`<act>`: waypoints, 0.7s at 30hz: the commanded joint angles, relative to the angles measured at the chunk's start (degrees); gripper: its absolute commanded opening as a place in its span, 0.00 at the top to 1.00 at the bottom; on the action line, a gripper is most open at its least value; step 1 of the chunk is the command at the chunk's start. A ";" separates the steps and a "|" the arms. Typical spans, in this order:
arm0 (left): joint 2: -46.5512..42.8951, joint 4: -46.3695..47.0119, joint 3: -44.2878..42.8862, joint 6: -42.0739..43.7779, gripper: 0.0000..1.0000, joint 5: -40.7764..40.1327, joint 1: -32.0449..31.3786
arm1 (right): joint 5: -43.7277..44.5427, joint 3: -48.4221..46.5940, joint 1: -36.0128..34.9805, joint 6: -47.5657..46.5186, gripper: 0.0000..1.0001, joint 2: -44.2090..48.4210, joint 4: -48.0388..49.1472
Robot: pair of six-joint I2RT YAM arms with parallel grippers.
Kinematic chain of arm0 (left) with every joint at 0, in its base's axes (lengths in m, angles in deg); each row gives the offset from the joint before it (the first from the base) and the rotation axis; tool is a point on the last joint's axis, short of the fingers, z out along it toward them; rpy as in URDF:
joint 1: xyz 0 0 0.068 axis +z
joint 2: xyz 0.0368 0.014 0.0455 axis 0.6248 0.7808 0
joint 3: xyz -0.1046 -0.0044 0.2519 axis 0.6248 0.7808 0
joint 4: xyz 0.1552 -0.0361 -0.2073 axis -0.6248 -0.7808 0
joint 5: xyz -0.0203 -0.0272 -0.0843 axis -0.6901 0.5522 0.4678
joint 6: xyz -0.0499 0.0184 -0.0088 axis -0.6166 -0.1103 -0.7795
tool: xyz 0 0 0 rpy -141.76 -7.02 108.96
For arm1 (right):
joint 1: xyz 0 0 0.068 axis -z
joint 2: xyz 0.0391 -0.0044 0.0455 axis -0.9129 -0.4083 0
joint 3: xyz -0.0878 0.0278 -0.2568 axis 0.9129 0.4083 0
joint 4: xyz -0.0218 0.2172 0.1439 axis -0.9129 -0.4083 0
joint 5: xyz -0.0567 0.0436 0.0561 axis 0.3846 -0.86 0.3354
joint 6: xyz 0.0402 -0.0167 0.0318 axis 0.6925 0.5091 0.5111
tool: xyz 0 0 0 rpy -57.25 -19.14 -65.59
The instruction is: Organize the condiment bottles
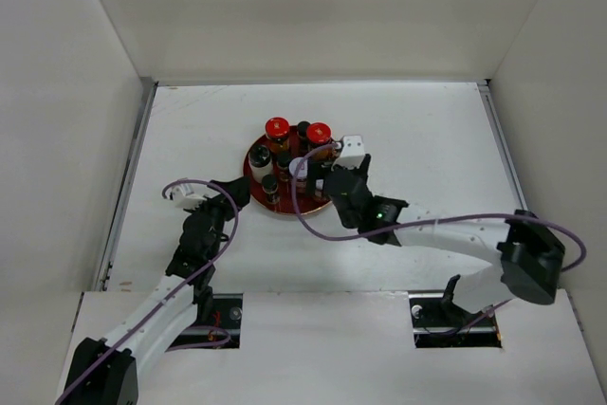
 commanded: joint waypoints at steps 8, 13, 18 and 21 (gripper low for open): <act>-10.48 -10.96 3.80 -1.65 0.00 2.58 -0.38 | 11.02 16.43 3.97 0.85 0.00 22.02 2.67; -9.36 -15.79 -0.94 -1.21 0.00 2.58 -0.47 | 8.04 21.54 7.67 4.37 0.00 26.87 2.93; -2.42 -24.57 -7.00 0.02 0.00 0.82 1.02 | 4.08 22.77 8.11 4.02 0.00 26.17 3.90; 2.41 -33.44 -13.84 1.25 0.00 -0.58 3.91 | 3.63 23.04 7.85 3.85 0.00 26.25 2.94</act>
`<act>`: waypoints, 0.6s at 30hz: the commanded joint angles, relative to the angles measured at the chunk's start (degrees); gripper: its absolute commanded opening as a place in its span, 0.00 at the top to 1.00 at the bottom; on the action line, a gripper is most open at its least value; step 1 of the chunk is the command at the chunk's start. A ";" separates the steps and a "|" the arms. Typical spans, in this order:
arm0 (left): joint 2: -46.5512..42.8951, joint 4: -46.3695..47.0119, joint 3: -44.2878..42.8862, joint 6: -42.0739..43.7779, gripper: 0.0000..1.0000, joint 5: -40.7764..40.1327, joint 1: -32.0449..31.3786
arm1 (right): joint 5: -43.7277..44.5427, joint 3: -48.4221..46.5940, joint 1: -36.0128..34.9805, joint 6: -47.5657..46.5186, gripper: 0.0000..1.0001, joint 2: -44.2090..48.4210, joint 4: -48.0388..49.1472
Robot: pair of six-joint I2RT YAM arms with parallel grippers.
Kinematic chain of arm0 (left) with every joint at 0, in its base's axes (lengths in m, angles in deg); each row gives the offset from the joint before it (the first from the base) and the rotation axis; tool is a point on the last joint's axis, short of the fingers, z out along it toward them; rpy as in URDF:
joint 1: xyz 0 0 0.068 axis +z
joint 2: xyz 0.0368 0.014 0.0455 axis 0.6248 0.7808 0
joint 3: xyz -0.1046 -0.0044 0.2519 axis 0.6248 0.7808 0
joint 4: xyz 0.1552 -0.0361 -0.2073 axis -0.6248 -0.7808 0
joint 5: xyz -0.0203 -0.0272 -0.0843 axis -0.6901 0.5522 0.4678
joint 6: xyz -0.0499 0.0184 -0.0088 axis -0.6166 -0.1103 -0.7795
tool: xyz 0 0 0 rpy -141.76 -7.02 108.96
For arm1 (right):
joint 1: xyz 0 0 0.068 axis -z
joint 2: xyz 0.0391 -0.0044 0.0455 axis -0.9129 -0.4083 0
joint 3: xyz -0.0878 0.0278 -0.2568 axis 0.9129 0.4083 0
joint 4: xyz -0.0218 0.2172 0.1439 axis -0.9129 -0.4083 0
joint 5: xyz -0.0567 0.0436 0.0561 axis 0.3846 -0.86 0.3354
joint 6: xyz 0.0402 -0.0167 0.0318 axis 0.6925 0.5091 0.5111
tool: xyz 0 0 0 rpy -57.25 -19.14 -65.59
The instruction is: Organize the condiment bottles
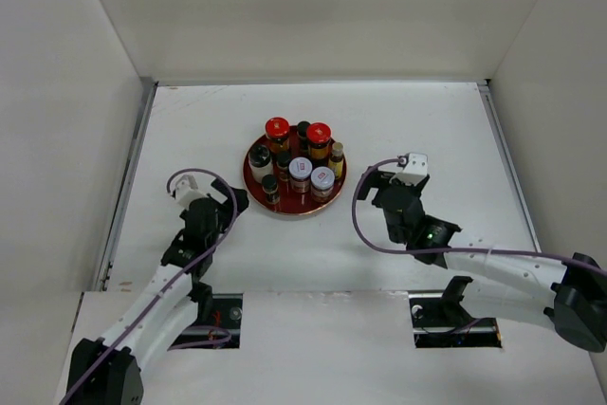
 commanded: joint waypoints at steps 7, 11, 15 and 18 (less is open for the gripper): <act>8.14 -13.40 -14.81 2.57 0.00 -4.62 4.24 | -1.76 0.93 2.39 3.18 0.00 3.10 -1.03; 7.87 -11.29 -14.54 3.01 0.00 -6.90 3.98 | -2.03 -2.50 4.50 3.71 0.00 2.05 -5.25; 8.66 -11.28 -14.46 3.09 0.00 -7.61 3.71 | -2.64 -3.64 4.95 3.10 0.00 -0.32 -4.64; 7.70 -11.28 -13.31 3.18 0.00 -7.61 3.89 | -3.52 -4.52 6.17 1.51 0.00 -3.83 -4.38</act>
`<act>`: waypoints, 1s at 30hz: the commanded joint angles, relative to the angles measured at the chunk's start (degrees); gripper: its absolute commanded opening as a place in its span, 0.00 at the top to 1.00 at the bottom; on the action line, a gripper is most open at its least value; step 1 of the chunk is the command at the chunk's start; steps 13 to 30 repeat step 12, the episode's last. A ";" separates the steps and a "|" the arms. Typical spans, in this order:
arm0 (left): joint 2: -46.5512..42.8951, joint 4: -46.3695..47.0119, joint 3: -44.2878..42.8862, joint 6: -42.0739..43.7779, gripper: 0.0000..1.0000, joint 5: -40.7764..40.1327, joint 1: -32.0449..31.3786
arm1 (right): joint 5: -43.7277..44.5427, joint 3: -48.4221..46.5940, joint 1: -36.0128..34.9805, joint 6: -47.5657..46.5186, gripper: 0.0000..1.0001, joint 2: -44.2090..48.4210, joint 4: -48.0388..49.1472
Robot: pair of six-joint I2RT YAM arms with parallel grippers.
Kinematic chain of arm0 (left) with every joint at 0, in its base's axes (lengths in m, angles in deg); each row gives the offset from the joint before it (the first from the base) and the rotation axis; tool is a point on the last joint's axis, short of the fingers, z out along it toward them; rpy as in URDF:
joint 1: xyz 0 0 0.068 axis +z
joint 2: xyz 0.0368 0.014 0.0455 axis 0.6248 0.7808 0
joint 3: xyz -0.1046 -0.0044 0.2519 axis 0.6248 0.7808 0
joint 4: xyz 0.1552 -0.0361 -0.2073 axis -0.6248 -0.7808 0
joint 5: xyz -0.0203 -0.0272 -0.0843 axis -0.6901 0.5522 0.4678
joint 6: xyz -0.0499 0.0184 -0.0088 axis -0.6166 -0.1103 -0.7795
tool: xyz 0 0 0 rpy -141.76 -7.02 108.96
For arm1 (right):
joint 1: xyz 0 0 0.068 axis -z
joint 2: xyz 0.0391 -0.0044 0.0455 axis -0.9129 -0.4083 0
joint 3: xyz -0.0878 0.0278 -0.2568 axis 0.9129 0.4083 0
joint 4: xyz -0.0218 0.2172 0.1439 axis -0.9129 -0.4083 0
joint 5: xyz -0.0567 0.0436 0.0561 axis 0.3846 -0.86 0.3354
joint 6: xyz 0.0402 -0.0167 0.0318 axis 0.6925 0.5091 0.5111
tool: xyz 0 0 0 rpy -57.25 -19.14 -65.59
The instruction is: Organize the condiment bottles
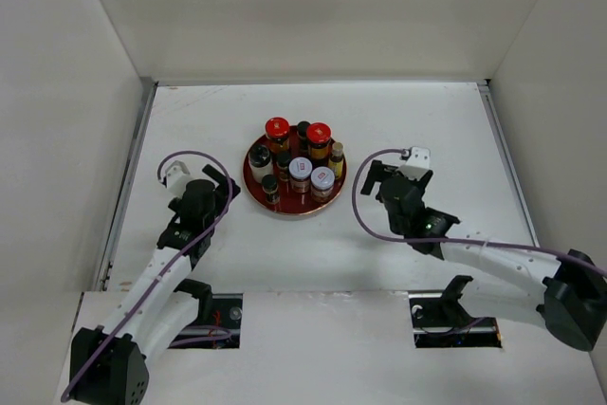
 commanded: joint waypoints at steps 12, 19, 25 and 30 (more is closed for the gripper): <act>-1.03 2.76 1.25 2.14 0.00 -1.60 -0.59 | 4.19 -1.77 -3.37 -4.69 0.00 -13.45 9.70; -1.03 2.76 1.25 2.14 0.00 -1.60 -0.59 | 4.19 -1.77 -3.37 -4.69 0.00 -13.45 9.70; -1.03 2.76 1.25 2.14 0.00 -1.60 -0.59 | 4.19 -1.77 -3.37 -4.69 0.00 -13.45 9.70; -1.03 2.76 1.25 2.14 0.00 -1.60 -0.59 | 4.19 -1.77 -3.37 -4.69 0.00 -13.45 9.70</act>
